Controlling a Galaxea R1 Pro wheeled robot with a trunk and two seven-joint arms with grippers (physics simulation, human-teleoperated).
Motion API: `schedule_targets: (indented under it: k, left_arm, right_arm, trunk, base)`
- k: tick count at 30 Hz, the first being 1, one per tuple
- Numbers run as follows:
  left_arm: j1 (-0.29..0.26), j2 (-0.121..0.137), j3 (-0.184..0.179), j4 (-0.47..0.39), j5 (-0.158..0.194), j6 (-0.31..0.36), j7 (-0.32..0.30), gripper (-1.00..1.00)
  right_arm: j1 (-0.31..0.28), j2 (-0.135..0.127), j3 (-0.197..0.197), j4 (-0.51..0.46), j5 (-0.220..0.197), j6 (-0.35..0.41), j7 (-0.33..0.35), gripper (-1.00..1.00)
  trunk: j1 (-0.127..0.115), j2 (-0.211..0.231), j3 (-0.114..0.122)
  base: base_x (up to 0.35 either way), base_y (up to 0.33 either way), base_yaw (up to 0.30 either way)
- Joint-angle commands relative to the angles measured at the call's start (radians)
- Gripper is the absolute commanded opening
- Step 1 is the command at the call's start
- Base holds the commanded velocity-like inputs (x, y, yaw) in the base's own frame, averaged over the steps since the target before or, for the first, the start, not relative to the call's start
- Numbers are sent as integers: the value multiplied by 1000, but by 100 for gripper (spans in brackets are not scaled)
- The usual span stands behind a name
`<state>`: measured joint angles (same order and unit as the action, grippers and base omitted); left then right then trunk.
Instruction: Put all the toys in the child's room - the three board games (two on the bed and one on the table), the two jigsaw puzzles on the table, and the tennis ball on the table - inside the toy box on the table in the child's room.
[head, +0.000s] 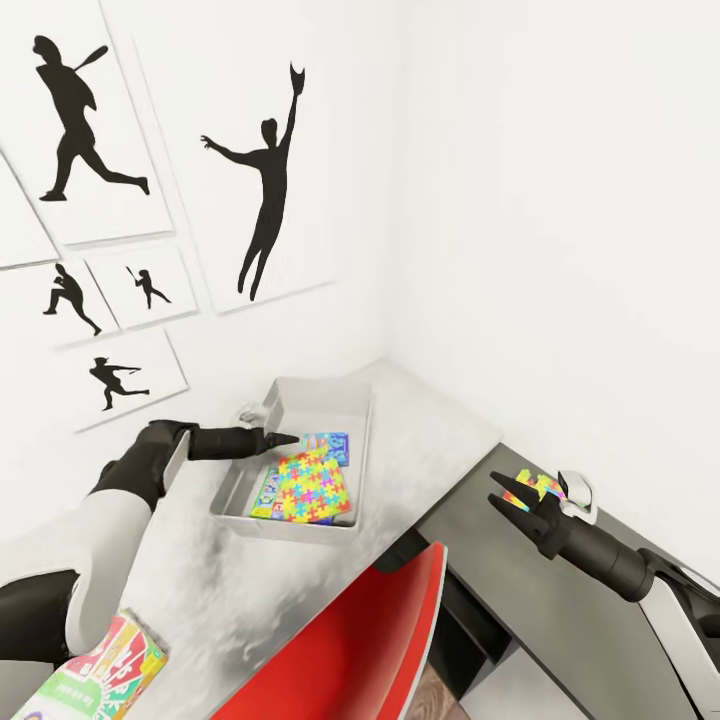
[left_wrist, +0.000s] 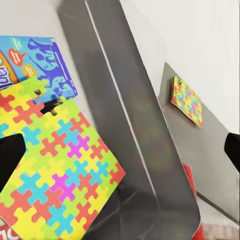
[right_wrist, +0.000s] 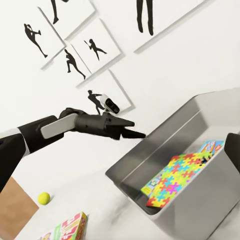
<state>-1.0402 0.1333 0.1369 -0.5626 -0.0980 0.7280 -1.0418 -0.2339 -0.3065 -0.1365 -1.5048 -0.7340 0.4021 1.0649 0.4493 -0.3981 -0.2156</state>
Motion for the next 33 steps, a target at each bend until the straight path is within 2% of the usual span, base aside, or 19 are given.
schedule_targets:
  k: [1,3,4,5,6,9,10,11,12,16,19,21,24,25,27,28,33]
  left_arm:
    - [0,24,6,-17,-10,11,-71,100]
    - [2,52,6,-35,-10,16,-139,100]
    - [3,82,6,-53,-10,20,-212,100]
    - [4,96,6,-60,-11,21,-250,100]
    - [6,128,6,-71,-12,23,-325,100]
    - [11,176,6,-82,-13,23,-432,100]
    - [20,209,6,-86,-11,21,-488,100]
    - [26,225,7,-88,-9,20,-508,100]
    - [40,255,10,-91,-6,18,-529,100]
    - [80,311,17,-103,0,16,-529,100]
    - [135,355,21,-114,6,15,-529,100]
    - [159,368,24,-118,16,13,-529,100]
    - [207,385,36,-124,57,1,-529,100]
    - [231,396,45,-126,85,-8,-529,100]
    - [254,409,53,-130,115,-16,-529,100]
    - [272,419,59,-139,144,-21,-529,100]
    - [309,439,66,-172,198,-27,-529,100]
  right_arm:
    - [-1,0,0,0,-7,9,1,100]
    - [-1,0,0,0,-7,9,1,100]
    - [-1,0,0,0,-7,9,1,100]
    - [-1,0,0,0,-7,9,1,100]
    - [-1,0,0,0,-7,9,1,100]
    - [-1,0,0,0,-7,9,1,100]
    - [-1,0,0,0,-7,9,1,100]
    - [-1,0,0,0,-7,9,1,100]
    - [-1,0,0,0,-7,9,1,100]
    - [-1,0,0,0,-7,9,1,100]
    - [-1,0,0,0,-7,9,2,100]
    - [-1,1,0,0,-6,9,2,100]
    - [-1,1,0,0,-6,9,2,100]
    - [-1,1,0,0,-6,9,3,100]
    - [-1,1,0,0,-5,9,2,100]
    - [-1,2,0,0,-5,9,2,100]
    - [-1,3,1,-1,-5,8,2,100]
  trunk:
    - [1,-2,-1]
    - [1,-2,2]
    - [1,-2,3]
    - [1,-2,4]
    - [1,-2,6]
    - [1,-2,10]
    - [1,-2,12]
    - [1,-2,13]
    - [1,-2,15]
    - [1,-2,21]
    - [1,-2,26]
    - [1,-2,29]
    - [1,-2,34]
    - [1,-2,35]
    - [1,-2,38]
    - [1,-2,40]
    - [1,-2,48]
  base:
    - [0,0,-51]
    - [0,0,-58]
    - [0,0,-66]
    - [-7,0,-69]
    - [-43,0,-72]
    - [-86,7,-72]
    - [-144,41,-71]
    - [-158,50,-70]
    - [-154,45,-56]
    - [-89,25,-30]
    - [-26,7,-9]
    - [-13,3,-4]
    - [-6,2,-2]
    - [-3,1,-1]
    - [-2,1,-1]
    - [-1,0,0]
    - [0,0,0]
